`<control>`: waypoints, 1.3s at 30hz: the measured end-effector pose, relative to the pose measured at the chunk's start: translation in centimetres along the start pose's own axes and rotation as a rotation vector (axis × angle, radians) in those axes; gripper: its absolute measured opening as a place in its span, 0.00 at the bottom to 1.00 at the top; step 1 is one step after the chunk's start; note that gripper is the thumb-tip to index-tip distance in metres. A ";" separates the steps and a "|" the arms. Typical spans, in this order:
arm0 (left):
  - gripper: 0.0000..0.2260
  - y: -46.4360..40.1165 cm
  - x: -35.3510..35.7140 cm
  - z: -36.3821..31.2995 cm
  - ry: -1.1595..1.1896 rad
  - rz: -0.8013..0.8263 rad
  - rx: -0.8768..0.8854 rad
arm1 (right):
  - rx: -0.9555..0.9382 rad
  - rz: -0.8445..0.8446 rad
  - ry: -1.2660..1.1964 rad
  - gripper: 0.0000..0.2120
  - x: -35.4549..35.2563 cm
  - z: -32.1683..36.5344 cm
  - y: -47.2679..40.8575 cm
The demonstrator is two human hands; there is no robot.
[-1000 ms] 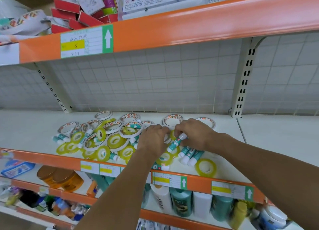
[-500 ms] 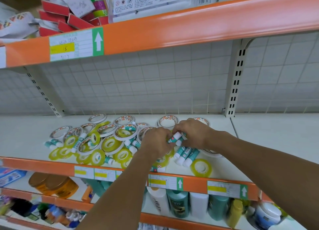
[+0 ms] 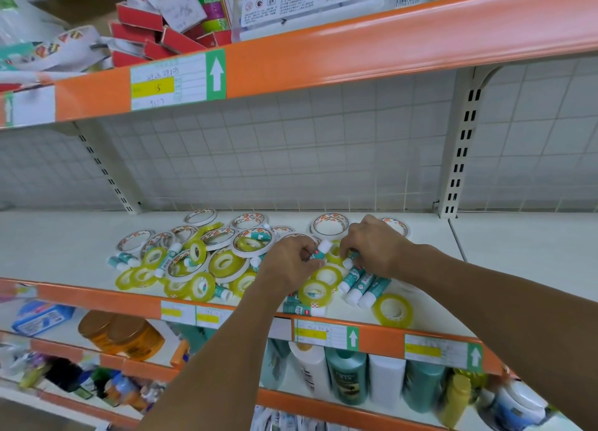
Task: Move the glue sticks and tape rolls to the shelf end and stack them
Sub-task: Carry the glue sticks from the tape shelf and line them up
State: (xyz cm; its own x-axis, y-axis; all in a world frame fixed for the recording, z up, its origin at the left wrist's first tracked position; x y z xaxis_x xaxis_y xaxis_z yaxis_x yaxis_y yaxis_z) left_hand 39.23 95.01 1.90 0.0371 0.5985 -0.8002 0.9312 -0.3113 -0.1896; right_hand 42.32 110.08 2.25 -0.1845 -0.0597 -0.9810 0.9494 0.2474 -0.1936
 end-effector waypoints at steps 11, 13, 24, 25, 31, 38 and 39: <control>0.08 -0.7 -0.1 0.8 0.168 -0.020 -0.113 | 0.120 -0.150 -0.272 0.05 -0.3 -0.8 0.1; 0.09 -1.1 -0.4 0.8 0.208 -0.044 -0.128 | 0.225 -0.213 -0.482 0.06 -1.1 -1.5 0.1; 0.07 -2.0 0.0 -1.1 0.444 -0.047 -0.233 | 0.652 -0.328 -1.356 0.10 -3.6 -4.0 0.7; 0.06 -2.0 0.1 -1.2 0.461 -0.046 -0.238 | 0.685 -0.309 -1.405 0.09 -3.3 -4.2 0.9; 0.07 -2.0 0.9 -2.0 0.525 -0.033 -0.250 | 0.760 -0.266 -1.555 0.16 -1.9 -5.3 2.6; 0.12 -2.0 1.9 -3.3 0.574 -0.044 -0.246 | 0.722 -0.205 -1.581 0.16 -2.3 -5.4 4.1; 0.12 -1.9 1.9 -3.6 0.584 -0.043 -0.247 | 0.736 -0.199 -1.587 0.15 -2.3 -5.4 4.4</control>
State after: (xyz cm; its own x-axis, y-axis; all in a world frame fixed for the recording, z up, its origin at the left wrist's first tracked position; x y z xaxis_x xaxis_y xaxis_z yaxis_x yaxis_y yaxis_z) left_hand 38.86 99.38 2.73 0.1244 0.9326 -0.3389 0.9899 -0.1401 -0.0222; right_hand 45.53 116.53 3.64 -0.3232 -0.9411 0.0990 0.9351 -0.3016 0.1859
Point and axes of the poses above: each hand's wrist, its own y-axis away from the middle knuckle, its own x-axis out of the palm, z = x × y, the point moved 7 cm from there along -y, towards the middle knuckle, and after that the axes turned 7 degrees about -z, right-handed, at the moved point
